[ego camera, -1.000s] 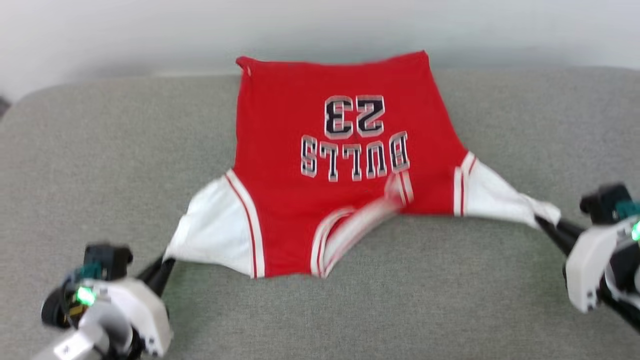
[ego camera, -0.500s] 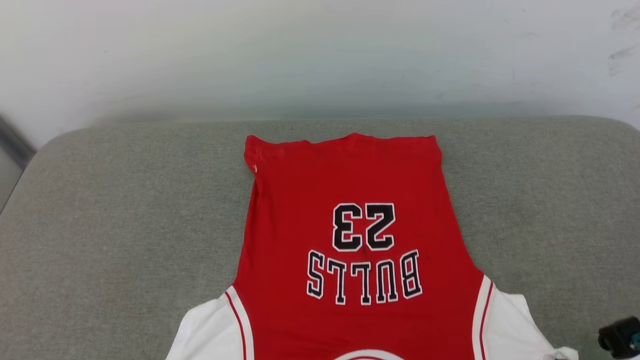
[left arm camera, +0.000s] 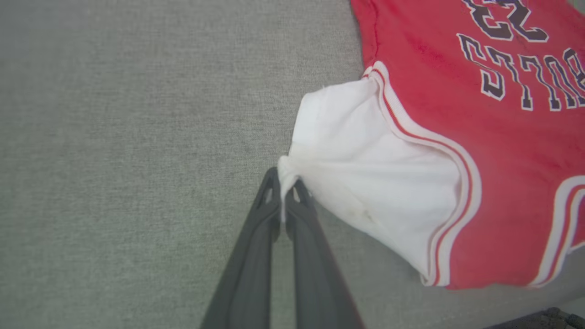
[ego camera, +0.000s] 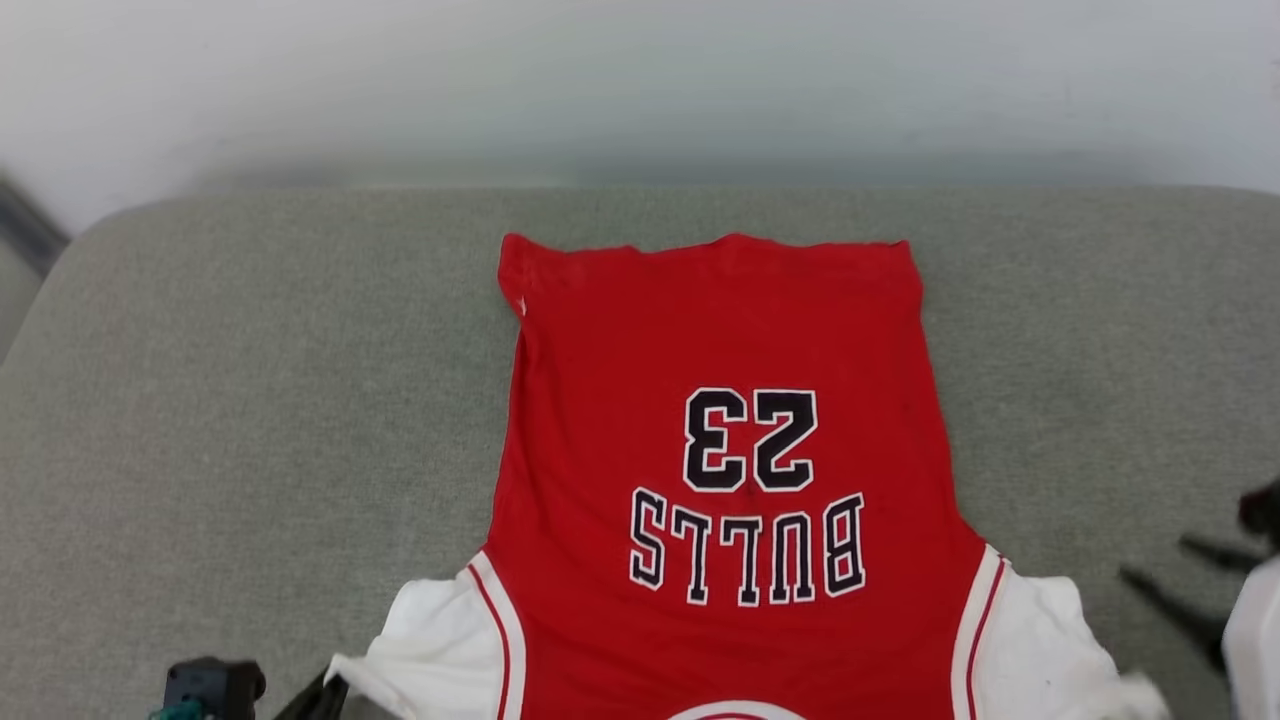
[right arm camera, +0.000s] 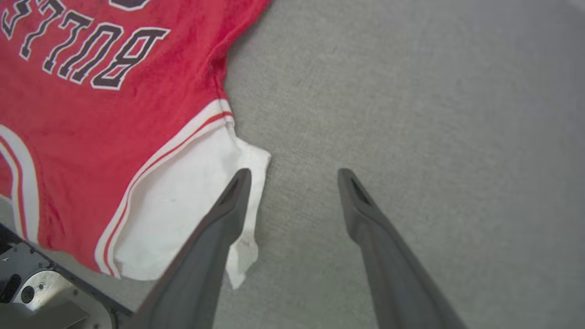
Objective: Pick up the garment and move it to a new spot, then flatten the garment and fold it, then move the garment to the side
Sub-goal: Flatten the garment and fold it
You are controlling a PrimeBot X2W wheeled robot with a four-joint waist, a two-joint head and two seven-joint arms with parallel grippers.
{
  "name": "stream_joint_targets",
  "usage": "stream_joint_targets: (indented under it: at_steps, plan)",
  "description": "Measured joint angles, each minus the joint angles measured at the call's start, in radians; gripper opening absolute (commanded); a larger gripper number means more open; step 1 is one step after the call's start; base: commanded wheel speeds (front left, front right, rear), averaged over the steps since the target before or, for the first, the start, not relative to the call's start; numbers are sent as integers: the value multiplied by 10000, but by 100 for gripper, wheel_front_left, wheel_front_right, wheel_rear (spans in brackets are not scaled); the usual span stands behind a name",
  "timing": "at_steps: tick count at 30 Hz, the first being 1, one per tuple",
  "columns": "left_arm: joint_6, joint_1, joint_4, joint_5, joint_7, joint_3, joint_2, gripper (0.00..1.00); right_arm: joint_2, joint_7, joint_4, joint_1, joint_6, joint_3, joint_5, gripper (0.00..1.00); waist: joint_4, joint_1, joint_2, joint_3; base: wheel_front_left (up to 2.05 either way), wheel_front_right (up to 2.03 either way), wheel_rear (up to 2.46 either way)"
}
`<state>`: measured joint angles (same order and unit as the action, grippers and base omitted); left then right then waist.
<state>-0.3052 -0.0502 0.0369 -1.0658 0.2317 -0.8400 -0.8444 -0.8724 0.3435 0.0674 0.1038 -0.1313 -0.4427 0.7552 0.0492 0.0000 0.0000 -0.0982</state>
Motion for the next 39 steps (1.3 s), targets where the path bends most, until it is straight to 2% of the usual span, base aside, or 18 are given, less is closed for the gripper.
stream_joint_targets:
  at_steps: [7,10,13,17,21,25,31,39]
  plan:
    - [-297,-732,-734,717,142,180,186,0,-965,1916,-1983,2024,2,2019,153,100,404,1,0,-955,0,0,0]
    - [-345,-1122,-968,1049,180,242,403,0,-1074,3177,-2197,3301,2,2217,477,100,654,1,0,-1500,0,0,0]
    - [-384,-1460,-1097,1342,194,311,610,0,-1218,5035,-1916,4665,2,2000,800,100,953,2,0,-2080,0,0,0]
    - [-393,-1796,-1218,1697,255,366,938,0,-830,7490,-955,6564,2,1613,788,100,1393,2,0,-2844,0,0,0]
    - [-380,-2068,-1281,2017,272,466,1308,0,-27,8882,142,8268,2,1517,125,100,1851,3,0,-3584,0,0,0]
    - [-293,-2290,-1313,2357,282,610,1639,0,756,9440,1062,9365,4,1551,-732,100,2259,3,0,-4320,0,0,0]
    - [-150,-2498,-1352,2815,316,803,1971,0,1620,9403,2102,10030,4,1638,-1595,100,2729,3,0,-5290,0,0,0]
    - [-54,-2576,-1411,3150,355,1024,2240,0,1285,9346,2305,9720,6,1340,-1649,100,3057,0,0,-5755,0,0,0]
